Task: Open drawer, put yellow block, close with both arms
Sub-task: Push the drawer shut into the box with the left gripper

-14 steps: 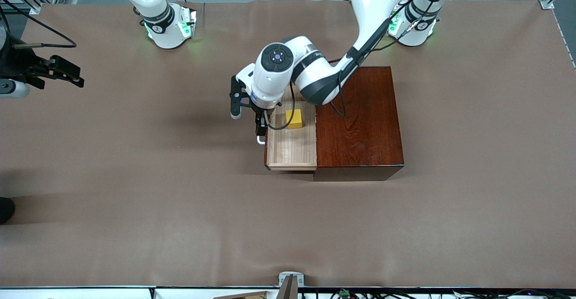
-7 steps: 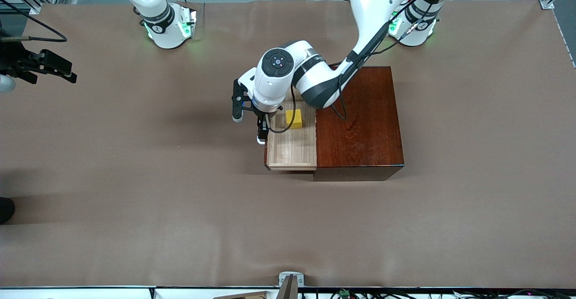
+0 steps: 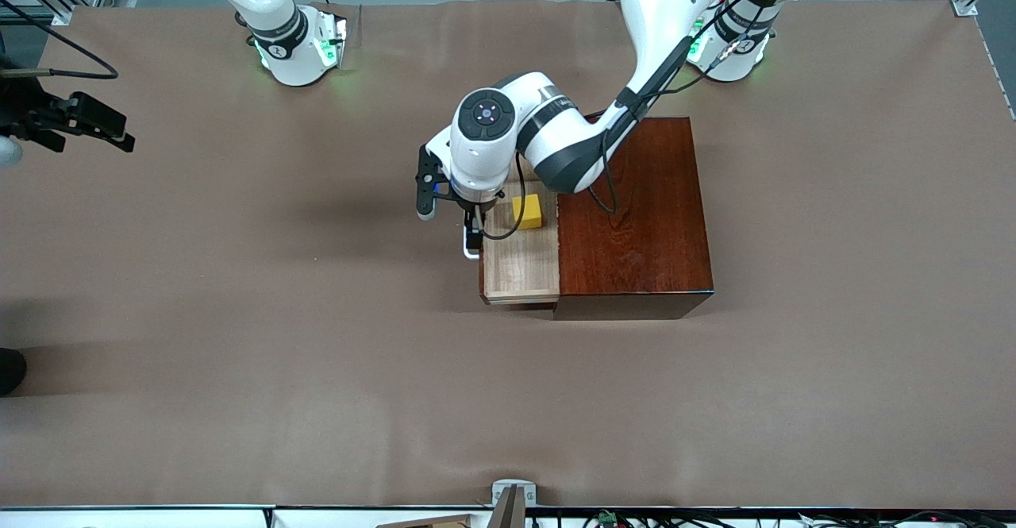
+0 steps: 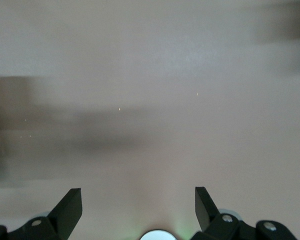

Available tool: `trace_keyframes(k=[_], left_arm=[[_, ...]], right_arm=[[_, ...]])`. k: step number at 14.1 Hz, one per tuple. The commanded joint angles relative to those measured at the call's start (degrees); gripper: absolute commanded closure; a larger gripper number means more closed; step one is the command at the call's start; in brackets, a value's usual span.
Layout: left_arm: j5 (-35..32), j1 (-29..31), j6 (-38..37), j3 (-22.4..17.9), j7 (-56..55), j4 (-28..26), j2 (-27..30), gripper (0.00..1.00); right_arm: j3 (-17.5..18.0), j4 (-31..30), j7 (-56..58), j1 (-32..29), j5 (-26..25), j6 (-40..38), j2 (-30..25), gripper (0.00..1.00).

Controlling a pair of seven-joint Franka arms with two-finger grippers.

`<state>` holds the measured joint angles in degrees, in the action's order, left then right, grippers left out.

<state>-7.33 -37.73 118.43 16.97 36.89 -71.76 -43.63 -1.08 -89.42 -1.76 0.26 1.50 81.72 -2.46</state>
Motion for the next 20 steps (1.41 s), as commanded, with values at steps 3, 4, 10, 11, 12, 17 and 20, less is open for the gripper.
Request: trace_keyframes(k=[3,4,10,11,12,17,20], left_arm=[[-5.50,0.55,-13.13,-2.38,0.11,-1.18,1.70,0.00],[-5.85,0.55,-14.71,-3.34,0.11,-1.18,2.40,0.00],[-11.39,0.82,-24.82,-4.23,0.46,-1.18,4.78,0.00],[-11.48,0.81,-25.61,-4.23,0.46,-1.18,4.78,0.00],[-11.74,0.81,-26.58,-4.32,0.46,-1.18,4.78,0.00],[-11.39,0.81,-22.92,-4.23,-0.33,-1.01,4.34,0.00],[-10.78,2.04,-16.15,-3.88,-4.00,-1.01,4.69,0.00]], right_arm=[[0.73,-0.40,-1.40,-0.61,0.87,-0.87,-0.36,0.00],[0.73,-0.40,-1.40,-0.61,0.87,-0.78,-0.36,0.00],[0.73,-0.31,-1.05,-0.70,0.79,-0.78,-0.36,0.00],[0.64,-0.14,-1.05,-0.70,0.53,-0.69,-0.36,0.00],[0.64,-0.14,-0.96,-0.96,0.52,-0.69,-0.44,0.00],[0.46,-0.22,-0.87,-1.14,0.52,-0.60,-0.36,0.00],[0.46,-0.14,-0.87,-0.88,0.52,-0.08,-0.45,0.00]])
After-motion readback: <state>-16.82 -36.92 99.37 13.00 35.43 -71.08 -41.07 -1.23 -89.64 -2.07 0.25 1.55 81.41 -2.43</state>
